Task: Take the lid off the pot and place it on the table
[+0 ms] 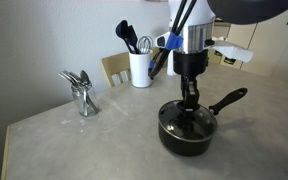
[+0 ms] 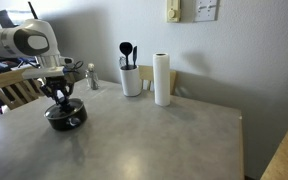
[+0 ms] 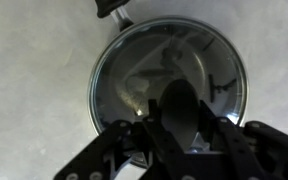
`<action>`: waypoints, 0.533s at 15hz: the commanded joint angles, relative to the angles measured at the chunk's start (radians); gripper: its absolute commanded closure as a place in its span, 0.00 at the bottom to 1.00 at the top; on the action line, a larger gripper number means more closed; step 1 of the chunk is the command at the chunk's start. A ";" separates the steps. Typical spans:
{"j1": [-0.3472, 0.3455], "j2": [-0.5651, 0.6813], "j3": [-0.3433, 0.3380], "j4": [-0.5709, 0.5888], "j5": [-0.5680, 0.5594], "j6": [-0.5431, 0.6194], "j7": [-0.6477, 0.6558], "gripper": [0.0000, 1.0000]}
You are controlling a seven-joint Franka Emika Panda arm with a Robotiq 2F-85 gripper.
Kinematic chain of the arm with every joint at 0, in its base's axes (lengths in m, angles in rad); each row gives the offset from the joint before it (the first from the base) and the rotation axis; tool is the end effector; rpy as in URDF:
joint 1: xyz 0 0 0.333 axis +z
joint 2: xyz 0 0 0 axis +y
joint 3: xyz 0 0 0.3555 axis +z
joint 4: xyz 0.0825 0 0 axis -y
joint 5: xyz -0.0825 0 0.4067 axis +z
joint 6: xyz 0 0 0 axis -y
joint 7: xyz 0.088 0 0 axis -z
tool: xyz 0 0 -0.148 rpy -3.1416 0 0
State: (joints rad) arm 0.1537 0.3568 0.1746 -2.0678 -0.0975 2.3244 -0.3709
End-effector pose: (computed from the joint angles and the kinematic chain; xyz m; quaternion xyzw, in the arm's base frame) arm 0.5737 0.1901 0.2319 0.9274 0.3711 -0.0465 0.0024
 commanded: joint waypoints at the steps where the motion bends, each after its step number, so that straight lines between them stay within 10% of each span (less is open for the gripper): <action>1: 0.007 -0.043 -0.009 -0.009 -0.040 -0.050 0.053 0.86; 8: -0.001 -0.130 0.001 -0.008 -0.073 -0.159 0.048 0.86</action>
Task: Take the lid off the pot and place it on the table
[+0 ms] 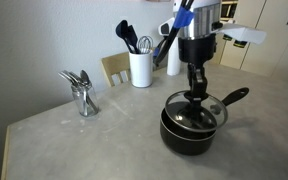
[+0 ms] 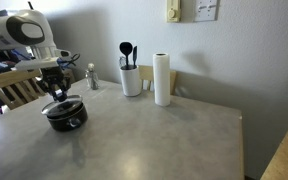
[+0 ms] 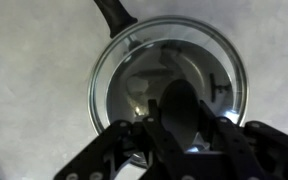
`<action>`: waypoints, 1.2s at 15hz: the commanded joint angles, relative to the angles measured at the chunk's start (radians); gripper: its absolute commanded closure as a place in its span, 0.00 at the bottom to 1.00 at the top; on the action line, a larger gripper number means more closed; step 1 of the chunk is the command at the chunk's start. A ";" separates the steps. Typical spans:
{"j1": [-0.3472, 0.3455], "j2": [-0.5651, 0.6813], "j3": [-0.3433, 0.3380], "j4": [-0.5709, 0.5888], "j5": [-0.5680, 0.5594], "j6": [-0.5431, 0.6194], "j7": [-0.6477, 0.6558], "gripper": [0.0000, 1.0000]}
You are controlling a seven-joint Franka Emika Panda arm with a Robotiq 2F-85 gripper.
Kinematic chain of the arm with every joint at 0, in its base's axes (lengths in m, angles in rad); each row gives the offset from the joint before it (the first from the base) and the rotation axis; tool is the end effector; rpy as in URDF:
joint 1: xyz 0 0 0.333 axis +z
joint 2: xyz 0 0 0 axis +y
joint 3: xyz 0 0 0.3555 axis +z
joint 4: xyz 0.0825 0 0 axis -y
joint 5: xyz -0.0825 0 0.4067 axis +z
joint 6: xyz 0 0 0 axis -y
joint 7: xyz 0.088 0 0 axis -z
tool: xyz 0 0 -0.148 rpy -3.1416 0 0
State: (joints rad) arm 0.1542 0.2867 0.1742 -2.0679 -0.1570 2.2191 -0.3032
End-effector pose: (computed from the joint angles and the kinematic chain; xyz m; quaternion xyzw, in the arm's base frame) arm 0.5657 0.1811 0.2660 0.9315 0.3564 -0.0638 0.0354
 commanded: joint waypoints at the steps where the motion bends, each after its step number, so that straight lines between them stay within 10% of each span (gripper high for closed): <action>1: -0.004 -0.072 -0.001 -0.009 -0.016 -0.059 -0.025 0.86; 18: -0.168 -0.206 -0.148 -0.125 0.002 -0.019 -0.361 0.86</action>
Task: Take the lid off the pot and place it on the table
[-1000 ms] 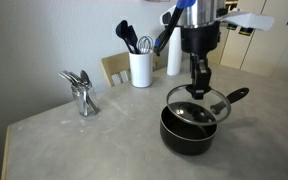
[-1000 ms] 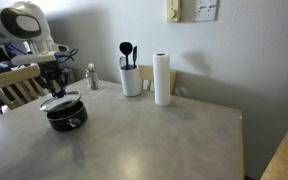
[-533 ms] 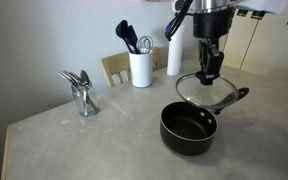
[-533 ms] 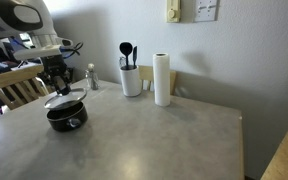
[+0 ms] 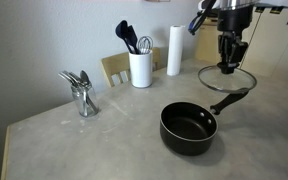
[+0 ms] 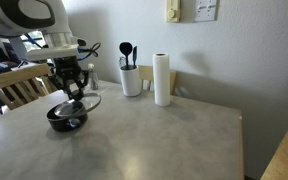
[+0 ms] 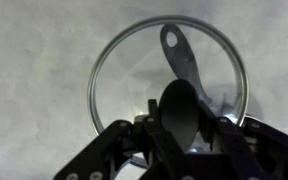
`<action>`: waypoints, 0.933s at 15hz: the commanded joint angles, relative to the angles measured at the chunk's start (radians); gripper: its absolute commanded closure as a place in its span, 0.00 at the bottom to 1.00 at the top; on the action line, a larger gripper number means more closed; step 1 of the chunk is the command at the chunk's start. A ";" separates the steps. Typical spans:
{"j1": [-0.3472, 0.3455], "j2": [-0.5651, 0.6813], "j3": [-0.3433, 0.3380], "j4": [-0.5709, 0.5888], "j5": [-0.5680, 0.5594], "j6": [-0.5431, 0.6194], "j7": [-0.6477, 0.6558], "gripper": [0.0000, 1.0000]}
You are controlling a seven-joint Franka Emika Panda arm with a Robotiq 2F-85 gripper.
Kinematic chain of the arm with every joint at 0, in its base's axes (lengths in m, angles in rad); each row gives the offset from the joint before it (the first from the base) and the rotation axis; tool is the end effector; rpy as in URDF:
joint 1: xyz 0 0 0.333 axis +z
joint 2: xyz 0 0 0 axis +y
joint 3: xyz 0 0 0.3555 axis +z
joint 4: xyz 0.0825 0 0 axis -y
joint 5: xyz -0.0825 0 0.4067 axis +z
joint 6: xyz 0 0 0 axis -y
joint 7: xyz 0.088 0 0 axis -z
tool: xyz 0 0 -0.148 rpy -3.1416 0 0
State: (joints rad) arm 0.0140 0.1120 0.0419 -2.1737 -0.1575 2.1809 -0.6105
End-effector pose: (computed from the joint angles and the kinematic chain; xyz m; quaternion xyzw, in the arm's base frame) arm 0.5553 0.0199 0.3170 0.9251 0.3714 -0.0664 0.0432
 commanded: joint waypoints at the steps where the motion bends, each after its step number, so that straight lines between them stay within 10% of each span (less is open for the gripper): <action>1: -0.035 -0.028 -0.026 -0.015 0.000 0.016 -0.065 0.86; 14: -0.199 0.011 -0.187 -0.004 -0.035 0.072 -0.470 0.86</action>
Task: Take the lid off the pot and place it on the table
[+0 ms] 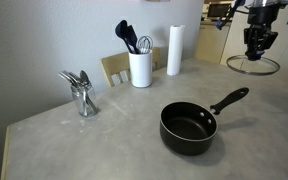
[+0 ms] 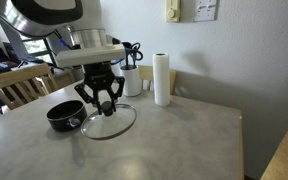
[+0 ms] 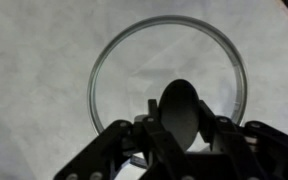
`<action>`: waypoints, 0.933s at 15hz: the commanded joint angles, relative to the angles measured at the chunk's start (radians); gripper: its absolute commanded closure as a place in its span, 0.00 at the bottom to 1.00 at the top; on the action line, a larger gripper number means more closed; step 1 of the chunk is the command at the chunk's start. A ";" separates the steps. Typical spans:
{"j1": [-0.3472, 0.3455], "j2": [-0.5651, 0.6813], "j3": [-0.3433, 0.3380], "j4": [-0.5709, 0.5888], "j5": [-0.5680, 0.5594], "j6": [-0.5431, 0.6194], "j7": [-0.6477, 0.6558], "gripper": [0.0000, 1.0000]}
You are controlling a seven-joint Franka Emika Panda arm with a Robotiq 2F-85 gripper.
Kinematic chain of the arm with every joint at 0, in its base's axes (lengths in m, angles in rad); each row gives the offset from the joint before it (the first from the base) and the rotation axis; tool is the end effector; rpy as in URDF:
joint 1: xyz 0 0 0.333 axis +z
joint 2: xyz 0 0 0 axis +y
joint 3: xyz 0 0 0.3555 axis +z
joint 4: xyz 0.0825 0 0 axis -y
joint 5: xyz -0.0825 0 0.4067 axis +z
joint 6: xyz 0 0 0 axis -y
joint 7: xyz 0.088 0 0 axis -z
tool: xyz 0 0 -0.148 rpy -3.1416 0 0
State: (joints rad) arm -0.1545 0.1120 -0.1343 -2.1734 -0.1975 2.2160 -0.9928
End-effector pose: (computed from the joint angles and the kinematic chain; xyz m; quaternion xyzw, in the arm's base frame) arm 0.5345 -0.1719 0.3208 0.9116 0.4010 -0.0779 0.0469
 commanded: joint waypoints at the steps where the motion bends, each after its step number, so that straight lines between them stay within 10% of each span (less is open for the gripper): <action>1: -0.040 0.018 -0.013 -0.008 0.030 0.052 -0.123 0.86; 14: -0.065 0.237 -0.005 -0.017 0.028 0.356 -0.111 0.86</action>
State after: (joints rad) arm -0.2002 0.3210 -0.1511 -2.2044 -0.1395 2.5266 -1.1003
